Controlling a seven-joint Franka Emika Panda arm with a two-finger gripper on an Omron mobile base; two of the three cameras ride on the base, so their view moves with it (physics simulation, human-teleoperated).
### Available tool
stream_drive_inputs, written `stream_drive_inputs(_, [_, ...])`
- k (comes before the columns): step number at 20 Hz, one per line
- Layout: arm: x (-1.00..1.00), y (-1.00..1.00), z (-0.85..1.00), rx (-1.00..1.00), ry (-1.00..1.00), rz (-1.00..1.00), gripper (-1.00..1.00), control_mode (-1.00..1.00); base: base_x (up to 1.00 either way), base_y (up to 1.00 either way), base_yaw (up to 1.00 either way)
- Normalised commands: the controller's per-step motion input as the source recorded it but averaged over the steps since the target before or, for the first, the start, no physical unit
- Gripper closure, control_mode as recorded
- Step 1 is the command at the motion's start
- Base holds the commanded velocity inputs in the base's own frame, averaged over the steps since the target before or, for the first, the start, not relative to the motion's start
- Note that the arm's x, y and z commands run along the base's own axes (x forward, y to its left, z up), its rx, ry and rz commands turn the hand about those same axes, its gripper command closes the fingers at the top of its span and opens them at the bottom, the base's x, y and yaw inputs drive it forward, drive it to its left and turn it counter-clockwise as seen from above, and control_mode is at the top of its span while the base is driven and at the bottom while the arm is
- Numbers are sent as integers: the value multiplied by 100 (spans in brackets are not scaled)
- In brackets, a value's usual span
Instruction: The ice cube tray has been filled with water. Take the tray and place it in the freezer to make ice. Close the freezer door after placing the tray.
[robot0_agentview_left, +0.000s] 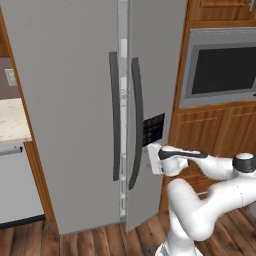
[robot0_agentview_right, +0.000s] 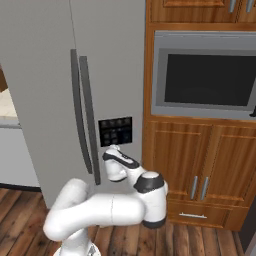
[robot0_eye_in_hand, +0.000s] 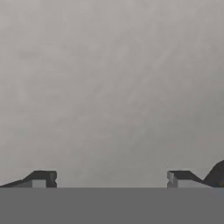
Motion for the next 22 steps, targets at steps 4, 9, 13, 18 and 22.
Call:
stream_drive_inputs(4, [65, 100, -31, -4, -2, -7, -100, -100, 0, 0, 0])
stream_drive_inputs(9, [71, 99, -29, -7, -6, -22, -100, -100, 0, 0, 0])
stream_drive_inputs(13, [82, 86, -34, -13, -6, -52, -100, -100, 0, 0, 0])
stream_drive_inputs(18, [65, 55, -25, -11, -2, -63, -100, -100, 0, 0, 0])
stream_drive_inputs(22, [12, 10, -16, -4, 0, -68, -100, -100, 0, 0, 0])
